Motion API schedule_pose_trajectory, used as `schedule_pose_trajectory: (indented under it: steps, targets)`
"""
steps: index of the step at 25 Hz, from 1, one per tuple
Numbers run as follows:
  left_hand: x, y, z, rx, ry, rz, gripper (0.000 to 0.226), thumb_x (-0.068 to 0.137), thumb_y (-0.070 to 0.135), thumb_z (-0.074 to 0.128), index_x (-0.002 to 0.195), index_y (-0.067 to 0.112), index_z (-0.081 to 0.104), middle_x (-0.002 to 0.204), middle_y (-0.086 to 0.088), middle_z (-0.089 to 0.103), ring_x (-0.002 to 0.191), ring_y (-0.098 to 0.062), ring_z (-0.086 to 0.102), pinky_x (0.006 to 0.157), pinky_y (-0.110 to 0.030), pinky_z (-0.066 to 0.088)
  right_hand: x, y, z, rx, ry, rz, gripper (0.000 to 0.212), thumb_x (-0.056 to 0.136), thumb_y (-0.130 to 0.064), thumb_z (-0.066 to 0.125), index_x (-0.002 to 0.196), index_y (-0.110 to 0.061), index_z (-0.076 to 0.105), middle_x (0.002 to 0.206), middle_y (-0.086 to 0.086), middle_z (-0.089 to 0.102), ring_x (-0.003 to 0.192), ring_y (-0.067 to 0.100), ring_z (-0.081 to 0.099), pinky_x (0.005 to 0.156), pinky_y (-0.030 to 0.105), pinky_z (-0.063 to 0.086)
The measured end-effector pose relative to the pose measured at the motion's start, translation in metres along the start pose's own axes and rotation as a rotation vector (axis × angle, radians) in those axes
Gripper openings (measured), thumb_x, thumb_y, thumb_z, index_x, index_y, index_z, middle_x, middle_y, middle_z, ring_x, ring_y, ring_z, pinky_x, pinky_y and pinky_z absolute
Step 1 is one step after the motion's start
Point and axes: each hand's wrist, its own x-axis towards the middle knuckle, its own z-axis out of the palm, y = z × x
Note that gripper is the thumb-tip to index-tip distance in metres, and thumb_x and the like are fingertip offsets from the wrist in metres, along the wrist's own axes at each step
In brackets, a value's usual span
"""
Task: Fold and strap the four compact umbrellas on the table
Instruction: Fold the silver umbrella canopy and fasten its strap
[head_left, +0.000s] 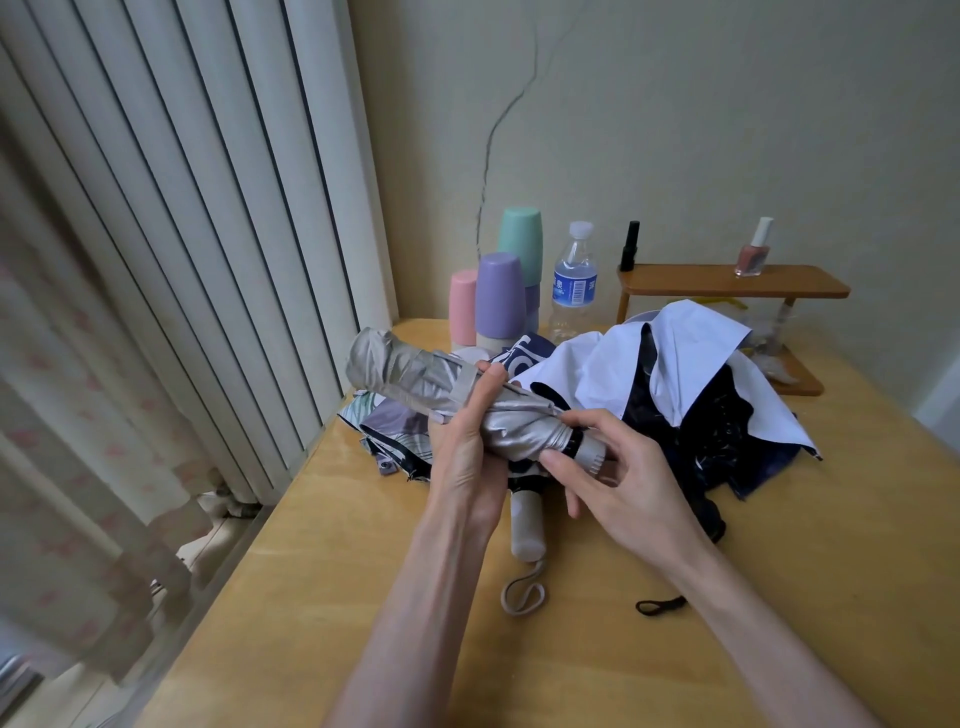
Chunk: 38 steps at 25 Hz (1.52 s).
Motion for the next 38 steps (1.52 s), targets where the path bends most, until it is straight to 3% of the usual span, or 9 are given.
schedule_pose_trajectory:
  steps: [7, 10, 12, 15, 19, 24, 30, 35, 38]
  targets:
    - [0.007, -0.003, -0.003, -0.053, -0.051, 0.033, 0.03, 0.083, 0.023, 0.08, 0.105, 0.009, 0.063, 0.087, -0.002, 0.067, 0.085, -0.015, 0.073, 0.072, -0.03, 0.06, 0.001, -0.005, 0.001, 0.201, -0.113, 0.25, 0.038, 0.096, -0.045, 0.063, 0.11, -0.01, 0.066, 0.07, 0.015, 0.067, 0.052, 0.034, 0.062, 0.043, 0.021, 0.028]
    - [0.011, -0.006, -0.005, 0.001, -0.012, 0.025, 0.017, 0.091, 0.019, 0.078, 0.097, 0.01, 0.065, 0.081, -0.002, 0.065, 0.072, -0.016, 0.066, 0.069, -0.03, 0.058, 0.0, -0.014, -0.006, -0.01, -0.091, 0.193, 0.034, 0.098, -0.054, 0.06, 0.105, -0.023, 0.07, 0.07, 0.007, 0.073, 0.047, 0.028, 0.06, 0.046, 0.022, 0.039]
    - [0.012, -0.005, -0.006, 0.068, -0.023, -0.003, 0.012, 0.092, 0.015, 0.078, 0.092, 0.011, 0.067, 0.079, -0.004, 0.067, 0.069, -0.017, 0.065, 0.071, -0.032, 0.057, 0.002, -0.02, -0.014, -0.266, 0.093, 0.061, 0.033, 0.096, -0.058, 0.061, 0.097, -0.027, 0.071, 0.062, 0.0, 0.07, 0.046, 0.017, 0.058, 0.053, 0.028, 0.046]
    - [0.011, -0.002, -0.006, 0.267, -0.128, -0.039, 0.014, 0.084, 0.009, 0.084, 0.088, 0.009, 0.071, 0.08, -0.012, 0.07, 0.068, -0.022, 0.068, 0.07, -0.038, 0.06, 0.012, -0.028, -0.015, -0.404, 0.332, -0.096, 0.029, 0.091, -0.055, 0.071, 0.099, -0.027, 0.073, 0.074, -0.011, 0.072, 0.056, 0.01, 0.062, 0.057, 0.021, 0.046]
    - [0.01, -0.007, -0.005, 0.496, -0.229, -0.049, 0.033, 0.082, 0.002, 0.083, 0.112, -0.007, 0.072, 0.101, -0.03, 0.075, 0.085, -0.034, 0.071, 0.074, -0.045, 0.062, 0.025, -0.03, 0.003, -0.235, 0.266, -0.035, 0.021, 0.088, -0.046, 0.081, 0.096, -0.026, 0.078, 0.088, -0.017, 0.074, 0.087, 0.005, 0.07, 0.073, 0.013, 0.049]
    - [0.01, -0.003, -0.008, 0.631, -0.266, -0.062, 0.028, 0.083, -0.005, 0.082, 0.11, 0.0, 0.076, 0.092, -0.012, 0.078, 0.081, -0.026, 0.074, 0.071, -0.036, 0.062, 0.025, -0.022, -0.004, -0.169, 0.241, 0.038, 0.012, 0.098, -0.024, 0.073, 0.093, -0.019, 0.083, 0.085, -0.012, 0.079, 0.087, 0.006, 0.075, 0.081, 0.034, 0.061]
    - [0.011, 0.0, -0.015, 0.64, -0.337, -0.07, 0.029, 0.078, -0.001, 0.084, 0.104, -0.007, 0.073, 0.092, -0.022, 0.072, 0.077, -0.026, 0.07, 0.066, -0.037, 0.061, 0.023, -0.034, -0.013, -0.043, 0.085, 0.257, 0.022, 0.087, -0.043, 0.083, 0.098, -0.025, 0.079, 0.077, -0.006, 0.079, 0.072, 0.005, 0.075, 0.066, 0.018, 0.053]
    - [0.013, -0.002, -0.017, 0.735, -0.275, 0.013, 0.016, 0.081, -0.009, 0.082, 0.094, -0.002, 0.076, 0.087, -0.024, 0.075, 0.079, -0.026, 0.071, 0.073, -0.036, 0.061, 0.025, -0.026, -0.005, -0.018, 0.147, 0.234, 0.002, 0.092, -0.019, 0.081, 0.094, -0.019, 0.082, 0.077, -0.002, 0.079, 0.07, 0.009, 0.075, 0.062, 0.015, 0.052]
    - [0.014, -0.001, -0.017, 0.722, -0.292, -0.014, 0.023, 0.081, -0.006, 0.084, 0.103, -0.003, 0.075, 0.095, -0.024, 0.076, 0.081, -0.027, 0.072, 0.078, -0.043, 0.062, 0.027, -0.02, -0.006, -0.037, 0.182, 0.2, 0.009, 0.098, -0.017, 0.074, 0.093, -0.021, 0.08, 0.08, -0.004, 0.079, 0.075, 0.006, 0.074, 0.067, 0.016, 0.055]
